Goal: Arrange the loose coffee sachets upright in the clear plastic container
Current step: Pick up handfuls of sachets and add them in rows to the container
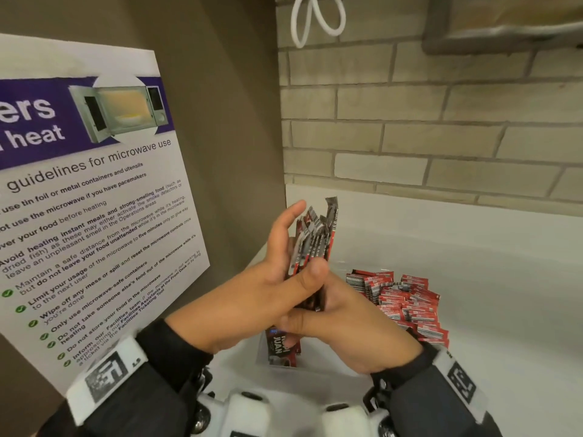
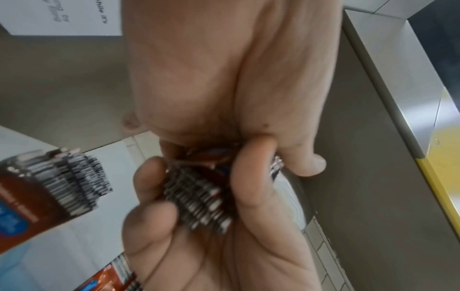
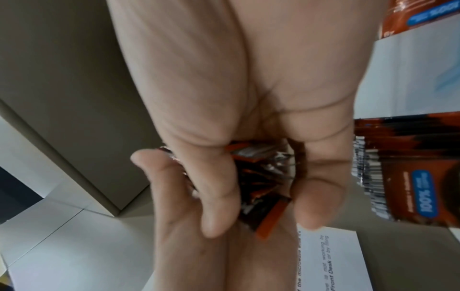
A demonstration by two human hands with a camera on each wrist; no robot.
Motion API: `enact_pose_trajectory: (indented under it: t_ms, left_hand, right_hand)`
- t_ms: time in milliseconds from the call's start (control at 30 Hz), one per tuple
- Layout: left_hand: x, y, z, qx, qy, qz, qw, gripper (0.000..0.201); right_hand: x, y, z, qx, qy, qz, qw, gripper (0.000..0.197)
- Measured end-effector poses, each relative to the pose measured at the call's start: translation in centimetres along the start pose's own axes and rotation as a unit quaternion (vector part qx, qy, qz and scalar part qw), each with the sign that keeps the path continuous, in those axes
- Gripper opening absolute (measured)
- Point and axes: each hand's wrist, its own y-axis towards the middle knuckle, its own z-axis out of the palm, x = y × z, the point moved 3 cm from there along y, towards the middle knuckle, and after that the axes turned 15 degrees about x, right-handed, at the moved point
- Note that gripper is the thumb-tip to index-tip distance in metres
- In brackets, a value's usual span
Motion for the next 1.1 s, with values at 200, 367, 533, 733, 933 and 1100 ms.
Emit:
enact_pose_trajectory:
  t_ms: [200, 367, 533, 733, 933, 1100]
  left_hand:
    - [-0.7, 0.6, -0.4, -0.054, 0.051, 0.0, 0.997, 0.068]
    - [-1.0, 1.2, -0.9, -0.079, -0.053, 0.081, 0.992, 0.069]
    - [-1.2, 1.4, -0.5, -0.065, -0.008, 0.07, 0.995, 0.068]
    - [-0.9, 1.6, -0.5, -0.086, -0.049, 0.079, 0.992, 0.055]
    - [-0.2, 1.9, -0.8, -0.09, -0.084, 0.083, 0.989, 0.055]
    - [-0.3, 2.0, -0.5, -0.117, -0.096, 0.086, 0.985, 0.038]
  right_hand:
    - [-0.2, 0.0, -0.5, -0.031, 0.075, 0.017, 0.997, 0.03]
    - [-0.2, -0.1, -0.6, -0.041, 0.085, 0.039, 0.995, 0.029]
    - [-0.1, -0.2, -0.8, -0.035, 0.055, 0.047, 0.997, 0.02]
    - [-0.2, -0.4, -1.0, -0.011, 0.076, 0.059, 0.995, 0.025]
    - [0.2, -0.5, -1.5, -0.013, 0.193, 0.03, 0.981, 0.034]
    - [0.1, -0.4, -1.1, 0.0, 0.122, 0.033, 0.992, 0.032]
